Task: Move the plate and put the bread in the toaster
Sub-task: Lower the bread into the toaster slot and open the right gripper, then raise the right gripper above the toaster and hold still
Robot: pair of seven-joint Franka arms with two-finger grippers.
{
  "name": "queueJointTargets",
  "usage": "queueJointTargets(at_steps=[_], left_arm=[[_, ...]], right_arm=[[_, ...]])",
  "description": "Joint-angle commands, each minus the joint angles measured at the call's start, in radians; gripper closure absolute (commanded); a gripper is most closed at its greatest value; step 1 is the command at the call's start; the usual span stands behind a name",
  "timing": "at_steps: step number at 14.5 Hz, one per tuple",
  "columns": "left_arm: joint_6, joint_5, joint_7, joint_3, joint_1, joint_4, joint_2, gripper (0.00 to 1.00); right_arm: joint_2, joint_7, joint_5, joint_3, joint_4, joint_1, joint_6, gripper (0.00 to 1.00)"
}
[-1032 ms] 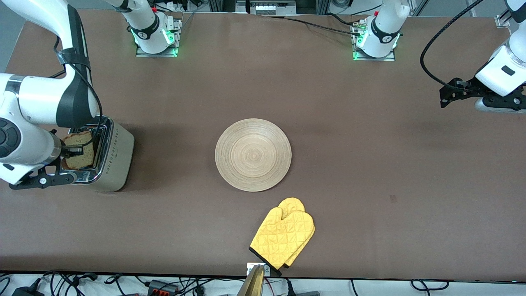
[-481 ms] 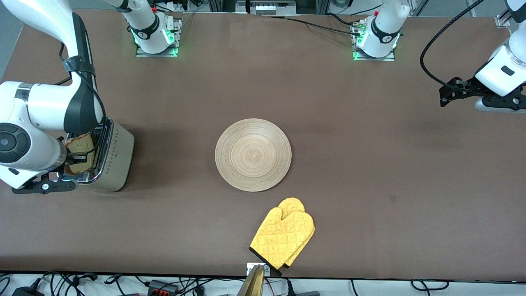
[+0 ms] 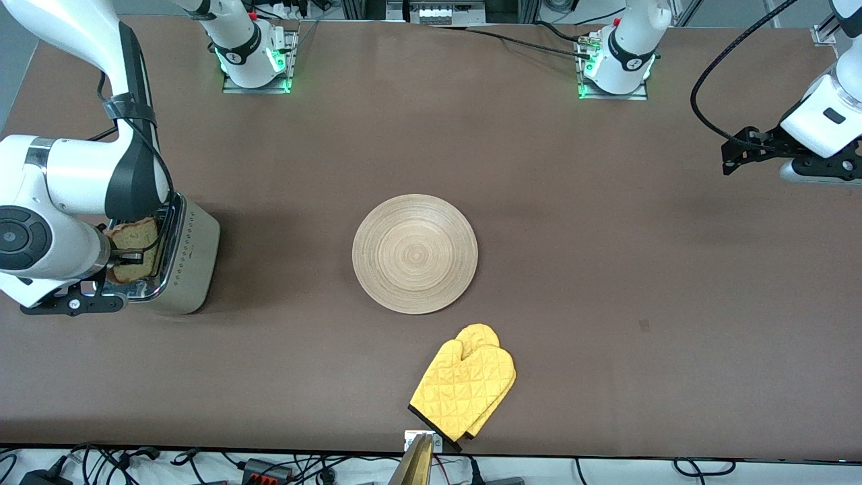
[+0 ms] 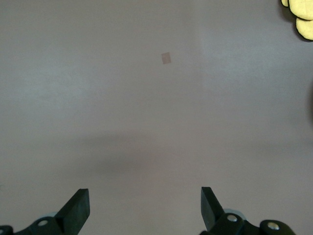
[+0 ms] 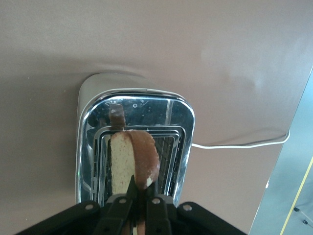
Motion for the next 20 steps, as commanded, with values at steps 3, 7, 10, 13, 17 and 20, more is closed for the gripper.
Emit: queueJointTargets(at_steps=[3,7,10,13,17,20], left_arm=[[-0.022,0.005,-0.003,0.001,0.000,0.026,0.007,0.00],[-0.021,0.005,-0.002,0.001,0.000,0.026,0.007,0.00],[-0.022,0.003,-0.002,0.001,0.001,0.026,0.007,0.00],[-0.022,0.003,-0.002,0.001,0.001,0.026,0.007,0.00],[-0.022,0.003,-0.003,-0.001,0.000,0.026,0.007,0.00],[-0.022,0.005,-0.003,0.001,0.001,0.026,0.007,0.00]], right_arm=[[-0.007,0.017,-0.005,0.004,-0.007,-0.002,-0.007,0.81],[-0.025,0.011,-0.002,0.010,-0.002,0.003,-0.050,0.15],[-0.068,0.006,0.038,0.010,0.001,0.004,-0.121,0.04],[-0.107,0.003,0.039,0.010,0.003,0.004,-0.177,0.00],[-0.154,0.001,0.194,-0.004,0.013,-0.006,-0.205,0.00],[-0.154,0.000,0.323,-0.004,0.053,-0.016,-0.211,0.00]])
